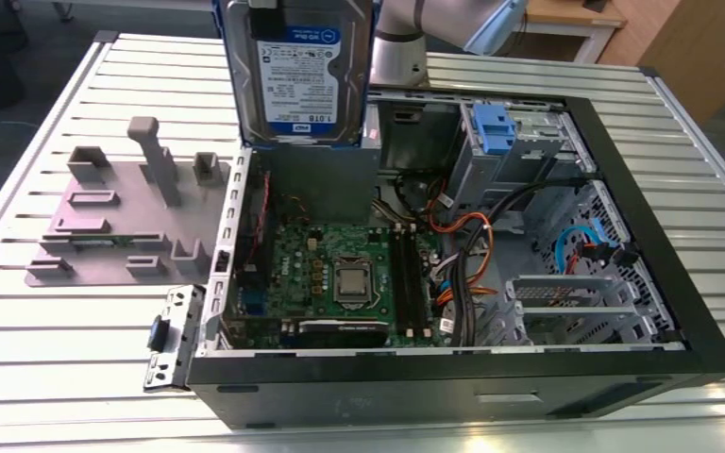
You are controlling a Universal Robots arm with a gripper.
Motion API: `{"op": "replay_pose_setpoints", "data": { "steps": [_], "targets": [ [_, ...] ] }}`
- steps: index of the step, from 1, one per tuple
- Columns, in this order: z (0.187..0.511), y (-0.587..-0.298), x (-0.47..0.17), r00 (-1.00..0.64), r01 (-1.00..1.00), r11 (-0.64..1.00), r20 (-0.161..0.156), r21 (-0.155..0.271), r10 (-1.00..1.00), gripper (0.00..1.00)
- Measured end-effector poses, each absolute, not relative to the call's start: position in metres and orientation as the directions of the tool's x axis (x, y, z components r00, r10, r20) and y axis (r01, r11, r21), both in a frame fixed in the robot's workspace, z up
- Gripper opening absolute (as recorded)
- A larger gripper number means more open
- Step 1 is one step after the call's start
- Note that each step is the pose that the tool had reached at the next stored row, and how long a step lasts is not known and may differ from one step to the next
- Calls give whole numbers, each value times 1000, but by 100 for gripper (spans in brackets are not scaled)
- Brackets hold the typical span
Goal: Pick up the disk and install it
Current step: 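Pick up the disk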
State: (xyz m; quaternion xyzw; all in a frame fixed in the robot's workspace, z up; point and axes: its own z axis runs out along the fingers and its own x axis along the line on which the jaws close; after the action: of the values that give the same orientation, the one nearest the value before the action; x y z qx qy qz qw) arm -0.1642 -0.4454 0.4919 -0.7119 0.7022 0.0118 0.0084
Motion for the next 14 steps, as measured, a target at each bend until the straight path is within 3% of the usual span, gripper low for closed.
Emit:
{"op": "replay_pose_setpoints", "data": {
  "steps": [14],
  "targets": [
    [492,-450,-164,14,-1000,-14,-25,5,-1000,36]
  ]
}}
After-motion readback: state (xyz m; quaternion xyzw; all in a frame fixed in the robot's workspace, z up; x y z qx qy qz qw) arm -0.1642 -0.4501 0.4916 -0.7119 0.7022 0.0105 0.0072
